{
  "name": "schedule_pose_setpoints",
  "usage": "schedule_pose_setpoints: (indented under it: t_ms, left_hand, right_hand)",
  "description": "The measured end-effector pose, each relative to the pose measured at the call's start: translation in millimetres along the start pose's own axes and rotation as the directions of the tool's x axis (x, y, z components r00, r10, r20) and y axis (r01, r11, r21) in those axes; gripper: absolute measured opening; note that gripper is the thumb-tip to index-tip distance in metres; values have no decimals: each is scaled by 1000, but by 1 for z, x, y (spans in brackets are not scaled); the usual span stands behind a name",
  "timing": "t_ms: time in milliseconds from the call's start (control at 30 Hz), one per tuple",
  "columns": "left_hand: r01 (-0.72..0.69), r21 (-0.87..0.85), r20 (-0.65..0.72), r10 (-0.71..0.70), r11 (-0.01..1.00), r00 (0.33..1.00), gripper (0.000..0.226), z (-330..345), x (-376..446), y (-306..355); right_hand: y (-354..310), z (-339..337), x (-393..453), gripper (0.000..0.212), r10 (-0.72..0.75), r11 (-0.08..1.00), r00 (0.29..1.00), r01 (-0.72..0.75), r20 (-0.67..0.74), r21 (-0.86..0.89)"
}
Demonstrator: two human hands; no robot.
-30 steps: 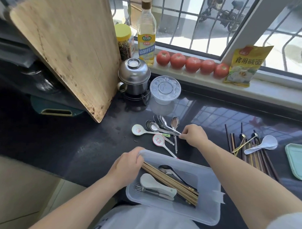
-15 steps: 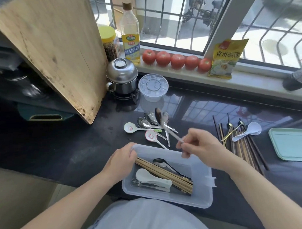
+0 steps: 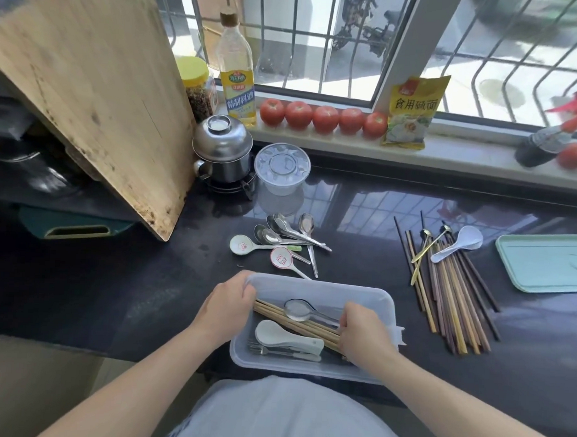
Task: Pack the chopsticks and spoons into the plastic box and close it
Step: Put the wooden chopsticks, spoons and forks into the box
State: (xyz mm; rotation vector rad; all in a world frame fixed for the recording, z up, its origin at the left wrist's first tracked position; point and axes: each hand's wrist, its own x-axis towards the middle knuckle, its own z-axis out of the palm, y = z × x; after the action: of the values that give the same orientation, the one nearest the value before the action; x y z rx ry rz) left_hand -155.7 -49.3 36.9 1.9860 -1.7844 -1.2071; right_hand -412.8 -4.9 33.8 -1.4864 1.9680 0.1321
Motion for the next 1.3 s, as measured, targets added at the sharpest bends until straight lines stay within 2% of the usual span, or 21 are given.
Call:
schedule_pose_setpoints:
  t_ms: [233,367,467,600,667,733,767,867,933,967,1033,1100,1167,1233,1300]
  left_hand:
    - [-11,-1,9,11,1000,1000,31,1,3,-4]
    - [-19,5,18,19,1000,1000,32,1,3,-3]
    - [-27,1,13,27,1000,1000,31,0,4,-4]
    - [-30,6,13,30,1000,999,30,1,3,-3]
    - [-27,4,10,27,1000,1000,29,0,2,-2]
    - [-30,6,7,30,1000,1000,29,0,3,-1]
    - [-32,8,8,32,999,999,29,0,2,-1]
    - [-26,10,13,26,1000,1000,29,-1,1,1]
    - [-19,9,18,18,1000,1000,28,-1,0,2]
    - [-15,9,19,15,1000,1000,28,-1,0,2]
    - [-4,16,19,4,1000,1000,27,-2,-1,4]
    - [7,27,17,-8,1000,1000,26,-2,-1,5]
    - [11,54,12,-12,998,1000,25,-2,0,5]
    - [14,91,1,-14,996,1000,25,0,1,6]
    - [33,125,-4,-32,992,999,26,1,1,7]
  right_hand:
    - [3,10,4,10,0,1000,999,2,-54,31]
    - [9,13,3,12,23,990,999,-18,-36,137]
    - [10,11,6,14,-26,992,999,28,-22,125]
    - [7,13,13,21,-78,996,993,80,85,-26]
    - [9,19,15,15,-111,985,987,125,113,-123]
    - [11,24,16,9,-246,916,966,257,73,-309]
    - [10,23,14,6,-316,847,947,310,59,-433]
    - [-4,4,6,10,-276,773,947,319,161,-548]
    - [-14,-17,1,22,-227,818,948,310,223,-485]
    - [-19,-29,1,28,-248,878,946,310,209,-365]
    - [-32,-56,9,31,-302,949,949,308,85,-71]
    - [-48,-75,32,26,-293,947,951,303,-99,110]
    - [-61,-79,73,21,-219,964,966,236,-135,121]
    - [-68,-68,113,15,-125,992,990,125,-65,-15]
    - [-68,-50,140,14,-48,990,997,39,-65,-139]
